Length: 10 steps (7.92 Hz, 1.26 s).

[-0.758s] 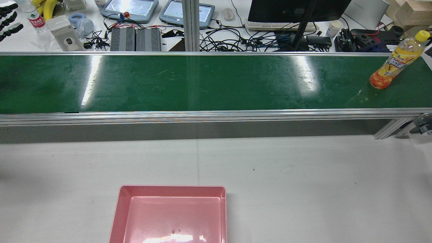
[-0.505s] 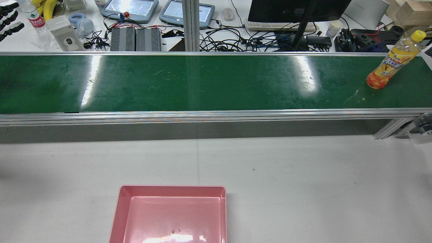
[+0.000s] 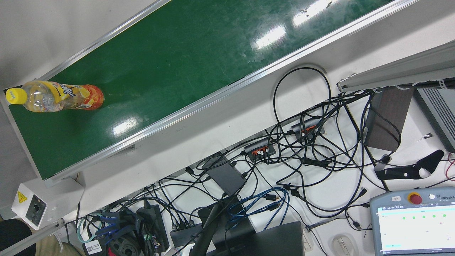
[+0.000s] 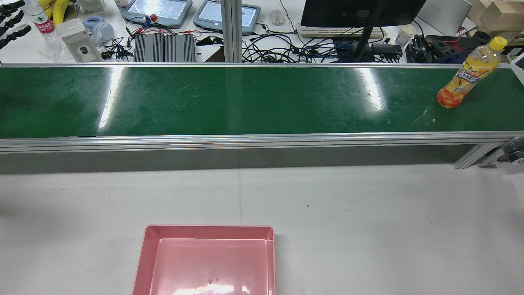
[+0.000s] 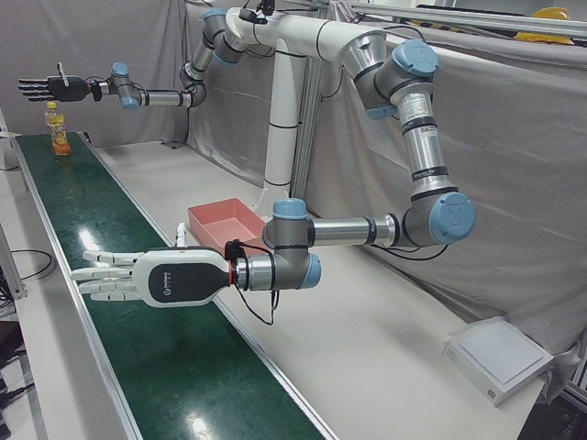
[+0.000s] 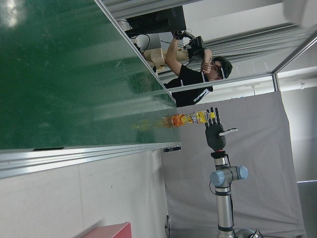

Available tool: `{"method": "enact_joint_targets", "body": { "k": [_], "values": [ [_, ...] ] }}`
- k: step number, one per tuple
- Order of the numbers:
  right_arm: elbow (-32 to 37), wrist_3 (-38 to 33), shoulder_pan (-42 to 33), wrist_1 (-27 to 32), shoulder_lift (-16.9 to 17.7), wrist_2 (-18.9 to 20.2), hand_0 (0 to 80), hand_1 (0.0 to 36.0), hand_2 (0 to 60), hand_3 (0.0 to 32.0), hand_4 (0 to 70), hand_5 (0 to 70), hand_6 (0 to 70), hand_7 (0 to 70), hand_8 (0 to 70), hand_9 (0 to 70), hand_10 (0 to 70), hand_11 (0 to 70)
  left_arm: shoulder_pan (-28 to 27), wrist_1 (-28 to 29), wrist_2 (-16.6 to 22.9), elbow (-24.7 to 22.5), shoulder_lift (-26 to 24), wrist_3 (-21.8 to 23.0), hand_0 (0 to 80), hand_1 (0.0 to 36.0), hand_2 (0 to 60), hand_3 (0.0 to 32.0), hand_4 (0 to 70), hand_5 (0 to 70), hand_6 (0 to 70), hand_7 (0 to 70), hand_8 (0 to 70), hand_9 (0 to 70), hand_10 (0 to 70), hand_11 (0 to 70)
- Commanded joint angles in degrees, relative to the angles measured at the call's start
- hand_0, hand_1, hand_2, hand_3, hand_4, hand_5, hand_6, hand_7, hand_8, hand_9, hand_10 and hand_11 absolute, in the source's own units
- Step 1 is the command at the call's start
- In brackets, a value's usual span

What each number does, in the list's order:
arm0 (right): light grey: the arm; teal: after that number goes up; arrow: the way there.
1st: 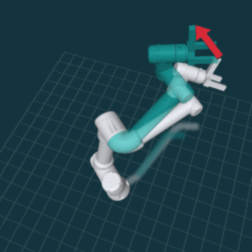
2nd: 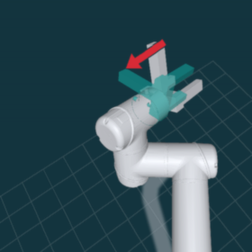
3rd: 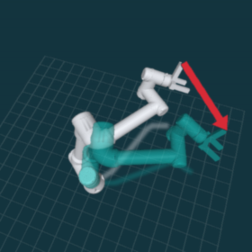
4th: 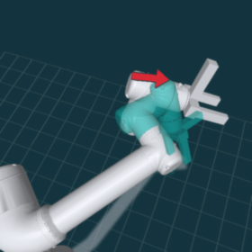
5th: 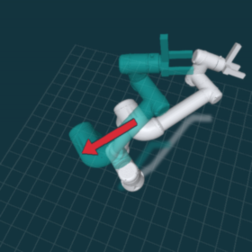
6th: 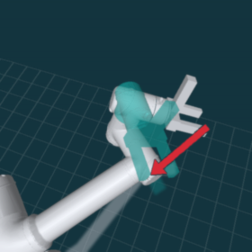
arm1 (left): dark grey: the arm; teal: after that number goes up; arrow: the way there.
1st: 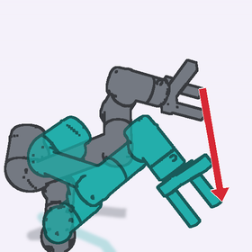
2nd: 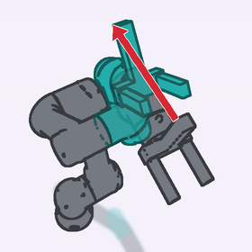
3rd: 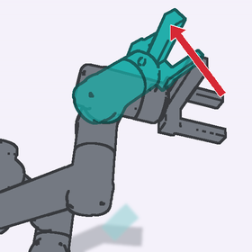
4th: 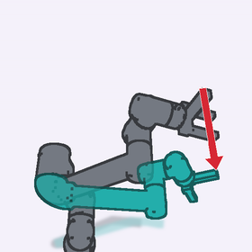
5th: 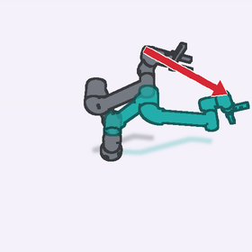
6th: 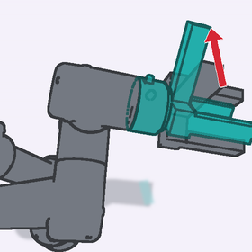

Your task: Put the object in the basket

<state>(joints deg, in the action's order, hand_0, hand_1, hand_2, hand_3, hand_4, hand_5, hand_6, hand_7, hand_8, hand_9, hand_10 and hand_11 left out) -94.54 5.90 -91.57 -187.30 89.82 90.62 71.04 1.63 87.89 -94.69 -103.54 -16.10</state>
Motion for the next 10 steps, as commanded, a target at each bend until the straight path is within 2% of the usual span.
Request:
{"method": "enact_joint_targets", "body": {
  "k": [1, 4, 5, 7, 10],
  "values": [
    [0.0, 0.0, 0.0, 0.0, 0.0, 0.0, 0.0, 0.0, 0.0, 0.0, 0.0, 0.0, 0.0, 0.0, 0.0, 0.0, 0.0, 0.0, 0.0, -0.3, 0.0, -0.1, -0.3, 0.0, 58.0, 8.3, 0.0, 0.0, 9.7, 13.7, 0.4, 0.0, 1.8, 0.7, 5.0, 8.9],
    [0.1, 0.0, 0.0, 0.0, 0.0, 0.0, 0.0, 0.0, 0.0, 0.0, 0.0, 0.0, 0.0, 0.0, 0.0, 0.0, 0.0, 0.0, 0.0, -0.6, 0.0, -0.2, -0.3, 0.1, 58.9, 9.4, 0.0, 0.2, 9.6, 13.0, 0.3, 0.0, 1.7, 0.6, 4.9, 8.9],
    [0.1, 0.0, 0.0, 0.0, 0.0, 0.0, 0.0, 0.0, 0.0, 0.0, 0.0, 0.0, 0.0, 0.0, 0.0, 0.0, 0.0, 0.0, 0.0, -0.7, 0.0, -0.2, -0.3, 0.1, 58.9, 10.6, 0.0, 0.0, 9.4, 10.4, 0.4, 0.0, 1.0, 0.0, 4.5, 8.4],
    [0.1, 0.0, 0.0, 0.0, 0.0, 0.0, 0.0, 0.0, 0.0, 0.0, 0.0, 0.0, 0.0, 0.0, 0.0, 0.0, 0.0, 0.0, 0.0, -0.7, 0.0, -0.1, -0.3, 0.1, 58.6, 8.5, 0.0, 1.8, 8.4, 6.7, 0.4, 0.0, 0.2, 0.0, 4.3, 8.1],
    [0.1, 0.1, 0.0, 0.0, 0.0, 0.0, 0.0, 0.0, 0.0, 0.0, 0.0, 0.0, 0.0, 0.0, 0.0, 0.0, 0.0, 0.0, 0.0, -0.7, 0.0, -0.2, -0.3, 0.1, 58.1, 8.1, 0.0, 1.8, 8.3, 8.6, 0.2, 0.0, 0.7, 0.0, 4.7, 8.6]
  ]
}}
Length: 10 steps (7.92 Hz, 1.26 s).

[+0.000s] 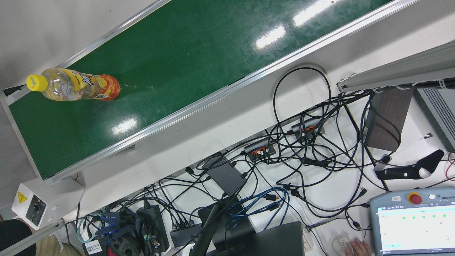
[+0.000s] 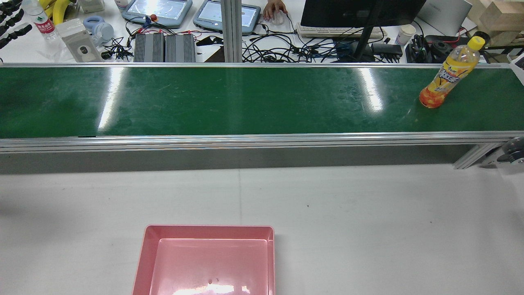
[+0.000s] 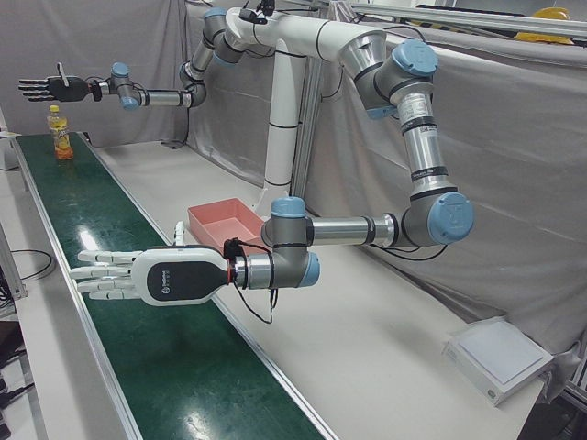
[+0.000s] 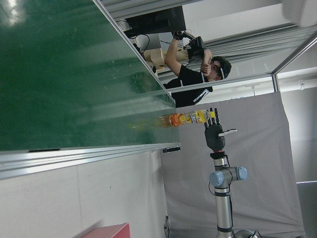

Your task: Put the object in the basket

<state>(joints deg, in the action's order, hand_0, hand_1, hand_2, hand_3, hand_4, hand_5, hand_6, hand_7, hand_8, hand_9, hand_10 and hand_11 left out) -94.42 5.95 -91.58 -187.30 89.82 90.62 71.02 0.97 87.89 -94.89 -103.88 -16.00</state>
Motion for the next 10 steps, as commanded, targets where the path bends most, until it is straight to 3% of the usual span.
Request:
{"method": "enact_joint_targets", "body": {
  "k": [1, 10],
  "values": [
    [0.0, 0.0, 0.0, 0.0, 0.0, 0.0, 0.0, 0.0, 0.0, 0.0, 0.0, 0.0, 0.0, 0.0, 0.0, 0.0, 0.0, 0.0, 0.0, 0.0, 0.0, 0.0, 0.0, -0.1, 57.8, 8.1, 0.0, 1.6, 8.3, 9.7, 0.3, 0.0, 1.1, 0.1, 4.9, 8.8],
    [-0.1, -0.1, 0.0, 0.0, 0.0, 0.0, 0.0, 0.0, 0.0, 0.0, 0.0, 0.0, 0.0, 0.0, 0.0, 0.0, 0.0, 0.0, 0.1, 0.0, 0.0, -0.5, -0.2, -0.1, 58.1, 7.6, 0.0, 0.8, 8.8, 11.7, 0.0, 0.0, 1.9, 1.1, 4.7, 8.5]
  ]
}}
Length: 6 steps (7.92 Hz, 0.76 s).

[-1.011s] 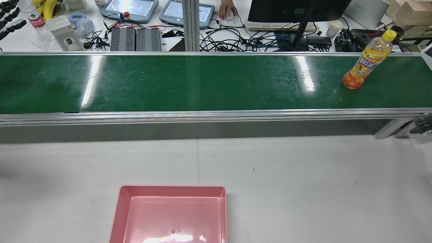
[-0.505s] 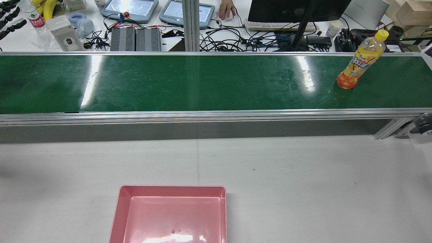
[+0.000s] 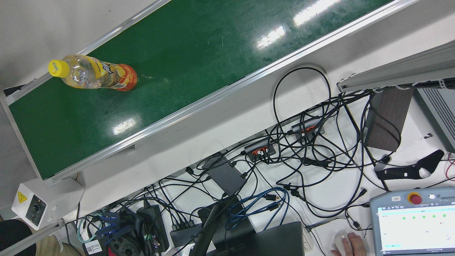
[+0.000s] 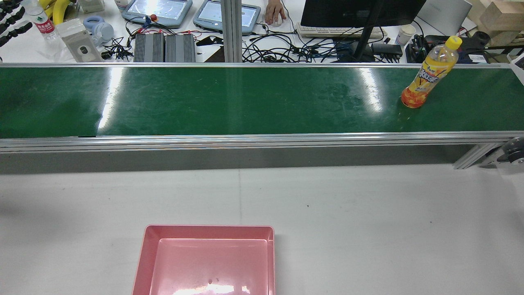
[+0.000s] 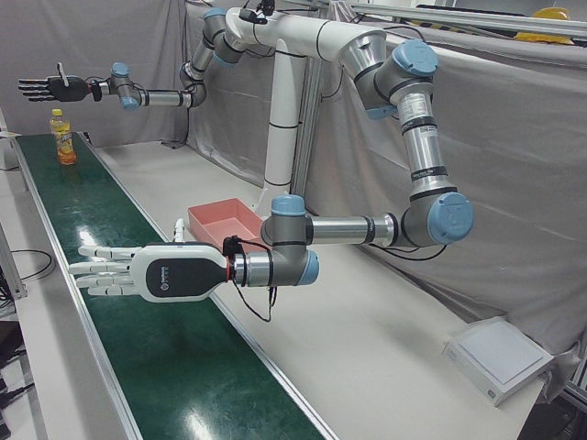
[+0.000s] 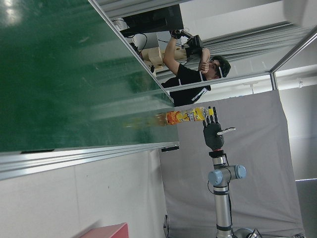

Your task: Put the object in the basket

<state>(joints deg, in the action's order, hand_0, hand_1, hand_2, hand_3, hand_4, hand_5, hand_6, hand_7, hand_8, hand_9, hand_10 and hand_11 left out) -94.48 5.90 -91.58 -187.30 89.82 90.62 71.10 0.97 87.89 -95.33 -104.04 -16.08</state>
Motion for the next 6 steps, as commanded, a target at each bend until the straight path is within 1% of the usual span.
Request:
{"method": "enact_joint_targets", "body": {
  "k": [1, 2, 6],
  "values": [
    [0.0, 0.0, 0.0, 0.0, 0.0, 0.0, 0.0, 0.0, 0.0, 0.0, 0.0, 0.0, 0.0, 0.0, 0.0, 0.0, 0.0, 0.0, 0.0, 0.0, 0.0, 0.0, 0.0, 0.0, 57.8, 7.7, 0.0, 0.8, 9.1, 12.2, 0.1, 0.0, 2.1, 1.4, 5.0, 8.9],
    [0.0, 0.0, 0.0, 0.0, 0.0, 0.0, 0.0, 0.0, 0.0, 0.0, 0.0, 0.0, 0.0, 0.0, 0.0, 0.0, 0.0, 0.0, 0.0, 0.0, 0.0, 0.0, -0.3, 0.0, 57.5, 7.3, 0.0, 0.4, 9.3, 12.4, 0.2, 0.0, 2.3, 1.6, 5.0, 8.9],
    [0.0, 0.0, 0.0, 0.0, 0.0, 0.0, 0.0, 0.0, 0.0, 0.0, 0.0, 0.0, 0.0, 0.0, 0.0, 0.0, 0.0, 0.0, 0.0, -0.1, 0.0, 0.0, -0.4, 0.0, 57.7, 7.7, 0.0, 0.6, 9.2, 12.7, 0.0, 0.0, 2.0, 1.1, 4.5, 8.2]
  ]
}}
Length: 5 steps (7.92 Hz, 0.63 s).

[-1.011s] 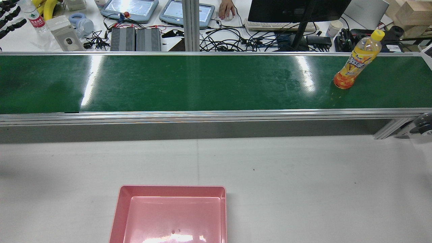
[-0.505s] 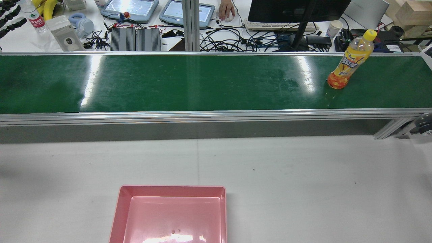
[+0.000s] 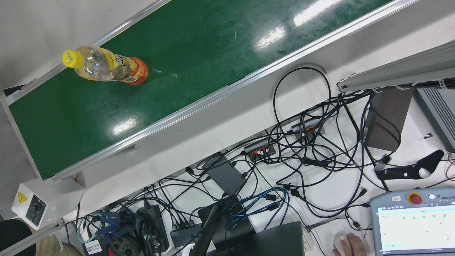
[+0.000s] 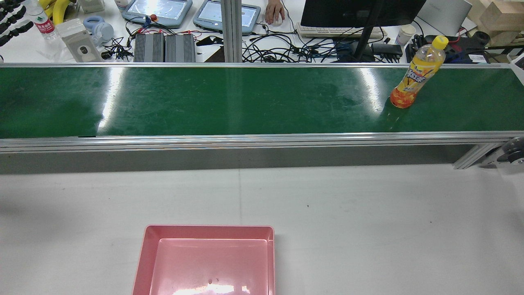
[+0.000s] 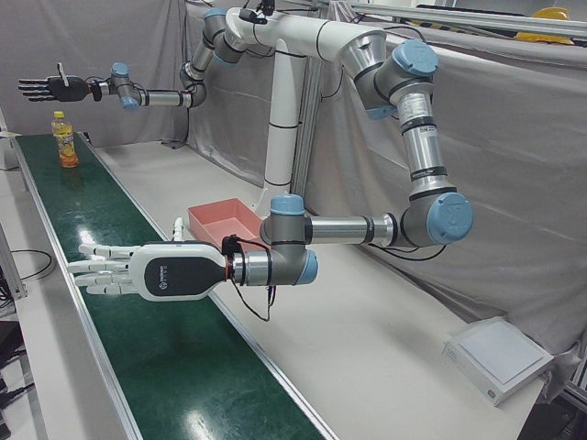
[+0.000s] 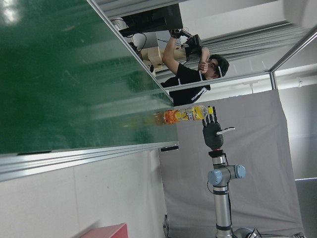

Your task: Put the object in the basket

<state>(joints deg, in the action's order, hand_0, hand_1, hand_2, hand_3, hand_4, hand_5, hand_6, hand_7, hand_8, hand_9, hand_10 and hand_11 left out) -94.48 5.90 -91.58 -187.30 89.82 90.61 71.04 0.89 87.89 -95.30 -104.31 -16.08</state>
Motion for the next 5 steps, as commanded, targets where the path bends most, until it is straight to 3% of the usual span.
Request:
{"method": "enact_joint_targets", "body": {
  "k": [1, 5],
  "values": [
    [0.0, 0.1, 0.0, 0.0, 0.0, 0.0, 0.0, 0.0, 0.0, 0.0, 0.0, 0.0, 0.0, 0.0, 0.0, 0.0, 0.0, 0.0, 0.1, 0.0, 0.0, -0.1, -0.1, 0.0, 58.0, 7.7, 0.0, 0.8, 9.2, 12.6, 0.0, 0.0, 2.1, 1.3, 4.6, 8.4],
    [0.0, 0.0, 0.0, 0.0, 0.0, 0.0, 0.0, 0.0, 0.0, 0.0, 0.0, 0.0, 0.0, 0.0, 0.0, 0.0, 0.0, 0.0, 0.1, 0.0, 0.0, -0.1, -0.1, 0.0, 58.1, 8.1, 0.0, 0.8, 8.9, 12.5, 0.0, 0.0, 1.8, 1.0, 4.8, 8.7]
  ]
}}
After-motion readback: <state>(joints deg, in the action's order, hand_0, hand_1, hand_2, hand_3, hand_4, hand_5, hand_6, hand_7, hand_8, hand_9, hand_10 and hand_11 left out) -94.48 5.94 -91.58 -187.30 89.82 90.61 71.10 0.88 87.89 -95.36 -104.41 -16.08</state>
